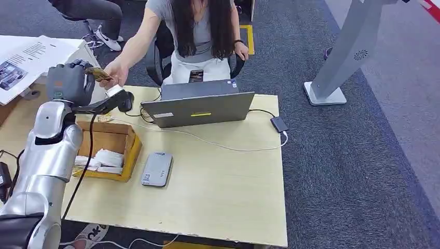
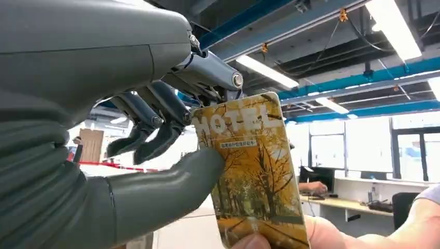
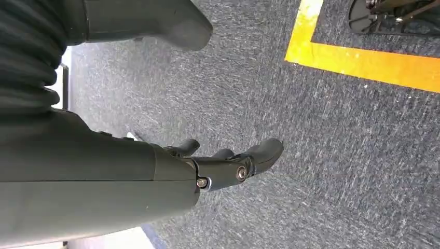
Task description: Pass the card to the sensor for recognition and then transmit it.
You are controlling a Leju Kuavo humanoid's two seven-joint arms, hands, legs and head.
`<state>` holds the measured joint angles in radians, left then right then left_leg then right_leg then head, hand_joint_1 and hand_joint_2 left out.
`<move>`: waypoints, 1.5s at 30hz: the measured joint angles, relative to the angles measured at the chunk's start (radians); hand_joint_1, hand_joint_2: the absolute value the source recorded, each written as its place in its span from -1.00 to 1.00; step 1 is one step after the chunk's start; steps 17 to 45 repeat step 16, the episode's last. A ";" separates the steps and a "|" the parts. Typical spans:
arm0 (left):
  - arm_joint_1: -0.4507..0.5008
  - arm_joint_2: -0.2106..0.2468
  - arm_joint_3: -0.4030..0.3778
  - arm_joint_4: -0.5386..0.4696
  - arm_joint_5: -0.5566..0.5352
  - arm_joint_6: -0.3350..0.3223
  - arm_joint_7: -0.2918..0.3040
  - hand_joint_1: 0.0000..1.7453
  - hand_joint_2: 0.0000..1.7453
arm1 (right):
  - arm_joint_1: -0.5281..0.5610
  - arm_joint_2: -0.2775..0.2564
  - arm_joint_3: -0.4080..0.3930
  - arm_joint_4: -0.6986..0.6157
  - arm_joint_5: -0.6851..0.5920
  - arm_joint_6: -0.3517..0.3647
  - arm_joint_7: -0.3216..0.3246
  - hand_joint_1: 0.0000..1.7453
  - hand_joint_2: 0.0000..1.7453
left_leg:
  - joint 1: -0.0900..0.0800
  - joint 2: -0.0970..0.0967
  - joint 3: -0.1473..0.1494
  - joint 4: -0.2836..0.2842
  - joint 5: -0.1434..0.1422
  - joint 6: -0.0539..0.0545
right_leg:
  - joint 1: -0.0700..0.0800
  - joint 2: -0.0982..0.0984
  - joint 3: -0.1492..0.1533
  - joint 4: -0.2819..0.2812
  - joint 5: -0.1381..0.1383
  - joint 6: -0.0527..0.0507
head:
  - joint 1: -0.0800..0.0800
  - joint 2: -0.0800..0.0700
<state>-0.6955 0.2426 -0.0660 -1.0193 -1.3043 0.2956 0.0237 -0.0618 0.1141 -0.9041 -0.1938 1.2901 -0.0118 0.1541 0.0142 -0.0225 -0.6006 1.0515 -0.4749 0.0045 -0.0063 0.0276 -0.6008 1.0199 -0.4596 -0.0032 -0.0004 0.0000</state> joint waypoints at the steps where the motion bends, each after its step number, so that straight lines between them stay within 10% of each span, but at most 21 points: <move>1: 0.000 0.000 0.000 0.003 0.000 0.000 0.003 -1.00 1.00 | 0.000 0.000 0.000 0.000 0.000 0.000 0.000 -1.00 1.00 | 0.000 0.000 0.000 0.000 0.000 0.000 | 0.000 0.000 0.000 0.000 0.000 0.000 | 0.000 0.000; 45: 0.027 0.000 0.000 0.011 0.000 0.049 -0.008 -1.00 1.00 | 0.000 0.000 0.000 0.000 0.000 0.000 -0.002 -1.00 1.00 | 0.000 0.000 0.000 0.000 0.000 0.000 | 0.000 0.000 0.000 0.000 0.000 0.000 | 0.000 0.000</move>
